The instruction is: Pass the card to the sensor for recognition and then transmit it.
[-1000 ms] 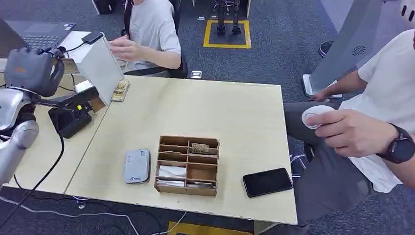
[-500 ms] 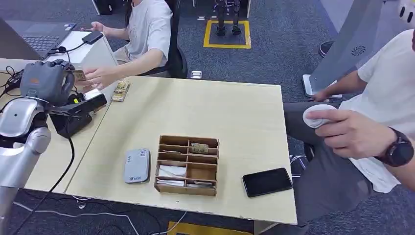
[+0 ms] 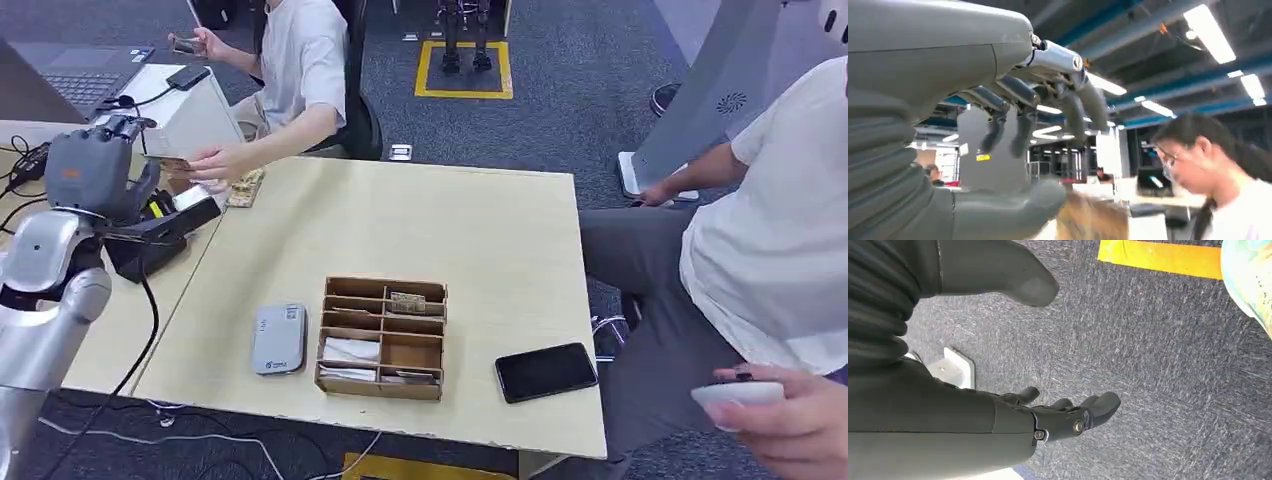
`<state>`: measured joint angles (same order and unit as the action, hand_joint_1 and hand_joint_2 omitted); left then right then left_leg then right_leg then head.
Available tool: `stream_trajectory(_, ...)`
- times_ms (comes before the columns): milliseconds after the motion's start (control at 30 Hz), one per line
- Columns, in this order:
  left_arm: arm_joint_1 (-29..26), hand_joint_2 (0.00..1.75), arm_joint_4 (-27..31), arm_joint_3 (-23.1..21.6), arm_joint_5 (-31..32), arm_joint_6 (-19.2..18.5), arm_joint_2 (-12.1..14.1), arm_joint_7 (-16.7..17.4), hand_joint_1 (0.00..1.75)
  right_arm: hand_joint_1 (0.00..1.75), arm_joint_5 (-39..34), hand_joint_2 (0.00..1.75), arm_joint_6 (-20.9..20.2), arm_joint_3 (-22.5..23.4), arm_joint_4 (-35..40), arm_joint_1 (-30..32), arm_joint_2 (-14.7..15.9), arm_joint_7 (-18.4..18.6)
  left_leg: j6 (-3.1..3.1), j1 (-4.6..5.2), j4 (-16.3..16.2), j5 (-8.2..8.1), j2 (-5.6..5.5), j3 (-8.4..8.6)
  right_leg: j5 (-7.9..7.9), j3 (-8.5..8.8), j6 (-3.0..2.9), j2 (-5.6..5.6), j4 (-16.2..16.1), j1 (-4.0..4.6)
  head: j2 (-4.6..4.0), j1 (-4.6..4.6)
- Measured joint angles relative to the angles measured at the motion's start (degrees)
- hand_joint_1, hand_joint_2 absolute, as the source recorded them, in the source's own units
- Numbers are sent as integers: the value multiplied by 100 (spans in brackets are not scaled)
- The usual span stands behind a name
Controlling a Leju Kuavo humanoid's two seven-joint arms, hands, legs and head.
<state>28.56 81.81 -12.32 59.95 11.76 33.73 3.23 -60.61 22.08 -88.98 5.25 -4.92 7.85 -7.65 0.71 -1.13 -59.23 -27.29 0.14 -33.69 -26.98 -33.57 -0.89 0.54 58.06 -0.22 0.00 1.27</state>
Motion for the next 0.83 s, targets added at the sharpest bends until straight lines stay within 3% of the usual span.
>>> stream_trajectory(200,-627,175,39,560,-149,155,131,-107,0,0,-63,175,4,0,-2,30,0,9,3,-3,2,-2,1,-3,-6,-1,0,2,2,2,0,-2)
stream_trajectory(267,-934,175,77,890,-591,190,168,-208,0,0,-142,175,31,0,-2,31,0,2,3,-3,3,-3,8,0,-6,-2,-1,9,3,2,0,-2)
stream_trajectory(467,-2417,175,233,2403,-1627,718,168,-981,0,0,-341,175,41,11,-6,119,0,17,9,-3,6,-25,40,9,-18,-5,-10,45,3,2,0,0)
stream_trajectory(500,-2627,175,304,2827,-1793,710,133,-1128,0,0,-380,175,48,20,-9,140,0,17,7,-3,6,-27,43,9,-22,-6,-8,49,3,2,0,4)
stream_trajectory(600,-3129,175,466,3901,-2050,469,-143,-1636,0,0,-474,175,72,57,-20,172,0,9,5,-1,7,-35,26,12,-37,6,-2,33,3,0,0,-2)
stream_trajectory(667,-3363,175,525,4781,-2037,213,-478,-1968,0,0,-527,175,96,72,-26,189,-15,9,9,-4,6,-43,30,16,-40,4,-5,38,1,2,0,2)
stream_trajectory(767,-3375,175,453,5705,-2017,-403,-853,-1950,0,0,-586,175,96,114,-31,212,-22,28,6,-1,6,-44,3,6,-47,17,-2,2,-1,1,0,2)
stream_trajectory(833,-3290,175,41,6408,-1996,-844,-1146,-1932,0,0,-623,175,96,135,-31,204,-42,24,-1,-1,8,-50,3,11,-50,27,-3,-2,-1,0,0,0)
